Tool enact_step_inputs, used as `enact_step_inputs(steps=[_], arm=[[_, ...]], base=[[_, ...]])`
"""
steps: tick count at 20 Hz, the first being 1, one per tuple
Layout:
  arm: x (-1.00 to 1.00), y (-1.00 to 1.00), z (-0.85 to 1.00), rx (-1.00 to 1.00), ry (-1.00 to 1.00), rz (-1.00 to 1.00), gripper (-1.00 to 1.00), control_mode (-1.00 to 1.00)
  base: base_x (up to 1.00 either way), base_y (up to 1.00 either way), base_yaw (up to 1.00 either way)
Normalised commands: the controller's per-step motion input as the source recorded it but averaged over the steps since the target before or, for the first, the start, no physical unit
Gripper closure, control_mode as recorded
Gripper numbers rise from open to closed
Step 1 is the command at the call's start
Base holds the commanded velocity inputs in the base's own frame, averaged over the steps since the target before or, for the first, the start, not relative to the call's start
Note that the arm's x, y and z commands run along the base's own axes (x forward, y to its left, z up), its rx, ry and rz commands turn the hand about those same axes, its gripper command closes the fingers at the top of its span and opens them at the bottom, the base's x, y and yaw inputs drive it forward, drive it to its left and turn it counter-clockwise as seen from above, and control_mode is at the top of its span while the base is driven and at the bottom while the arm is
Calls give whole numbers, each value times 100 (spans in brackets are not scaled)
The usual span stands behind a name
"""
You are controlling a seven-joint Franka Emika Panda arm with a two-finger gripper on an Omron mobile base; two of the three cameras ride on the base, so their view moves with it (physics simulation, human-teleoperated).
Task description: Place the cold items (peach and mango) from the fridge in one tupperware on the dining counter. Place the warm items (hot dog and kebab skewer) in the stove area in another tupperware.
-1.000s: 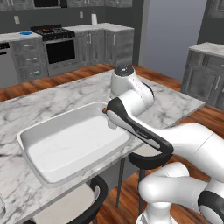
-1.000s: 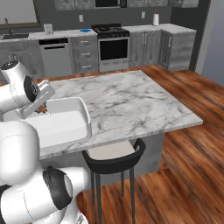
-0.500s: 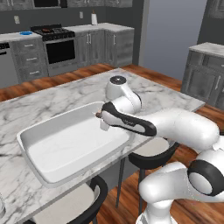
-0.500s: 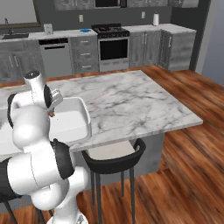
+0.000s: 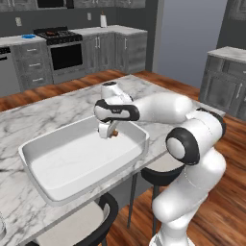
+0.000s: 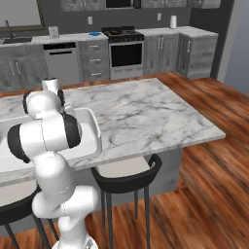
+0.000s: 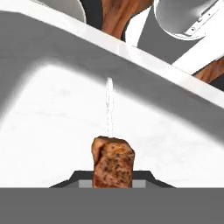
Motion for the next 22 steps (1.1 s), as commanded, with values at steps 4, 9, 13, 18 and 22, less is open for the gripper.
enact_step_inputs(steps=[4, 9, 13, 18, 22], arm=[[33, -2, -67, -3, 8, 16, 100, -100], [-8, -45, -74, 5, -15, 8, 100, -100], [-2, -38, -59, 9, -19, 5, 100, -100], [0, -20, -38, 14, -28, 3, 100, -100], [44, -1, -11, 12, -7, 7, 100, -100]], base=[[0, 0, 0], [0, 0, 0], [0, 0, 0], [0, 0, 0], [0, 0, 0]])
